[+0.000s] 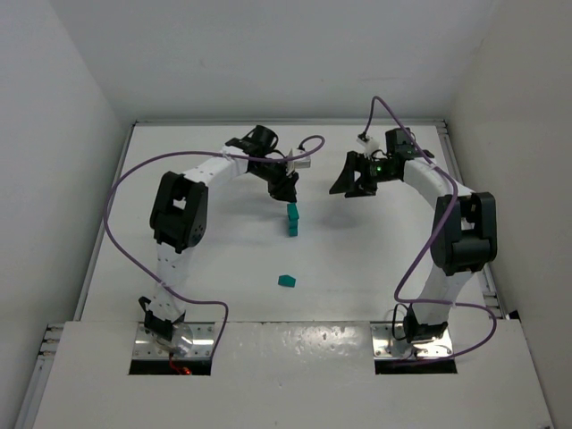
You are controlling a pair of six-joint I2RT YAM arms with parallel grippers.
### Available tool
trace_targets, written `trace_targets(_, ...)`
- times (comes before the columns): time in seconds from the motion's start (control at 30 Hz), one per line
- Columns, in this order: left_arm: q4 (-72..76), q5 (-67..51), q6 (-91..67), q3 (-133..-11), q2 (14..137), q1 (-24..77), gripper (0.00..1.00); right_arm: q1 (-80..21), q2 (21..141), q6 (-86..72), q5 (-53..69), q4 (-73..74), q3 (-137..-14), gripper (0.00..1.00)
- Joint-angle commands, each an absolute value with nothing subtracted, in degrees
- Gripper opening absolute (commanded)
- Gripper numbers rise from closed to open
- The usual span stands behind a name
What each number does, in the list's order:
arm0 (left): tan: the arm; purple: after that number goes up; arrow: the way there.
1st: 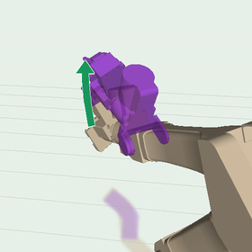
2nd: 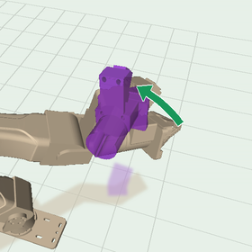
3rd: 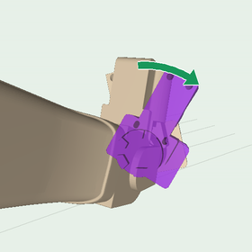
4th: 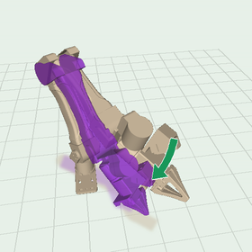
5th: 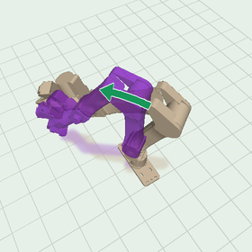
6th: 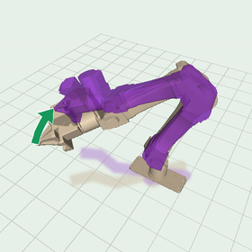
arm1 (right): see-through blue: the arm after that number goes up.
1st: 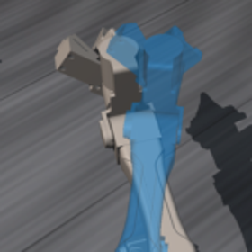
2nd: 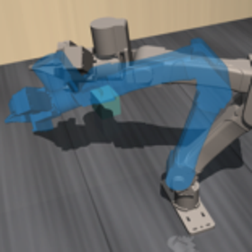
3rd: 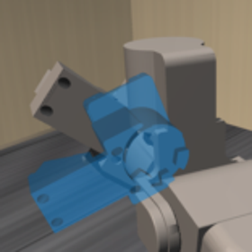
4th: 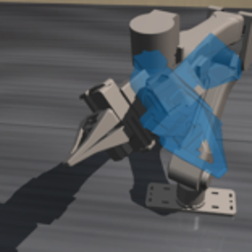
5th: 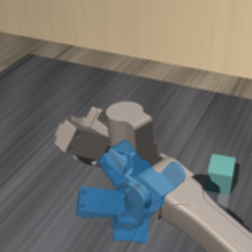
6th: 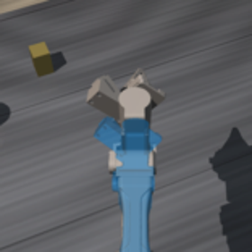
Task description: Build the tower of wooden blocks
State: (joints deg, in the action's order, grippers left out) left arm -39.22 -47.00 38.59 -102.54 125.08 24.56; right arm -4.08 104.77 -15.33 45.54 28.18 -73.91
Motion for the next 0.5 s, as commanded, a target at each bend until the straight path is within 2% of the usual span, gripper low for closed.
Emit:
trace_targets(0.0,-39.4,-50.0,40.5,-102.9,124.8,25.0,0.4,-3.8,104.5,-16.0,47.4,25.8,-74.3,0.77)
trace_targets(0.47,-39.9,-50.0,40.5,-102.4,124.8,25.0,0.4,-3.6,104.8,-16.1,47.7,25.2,-74.4,0.78)
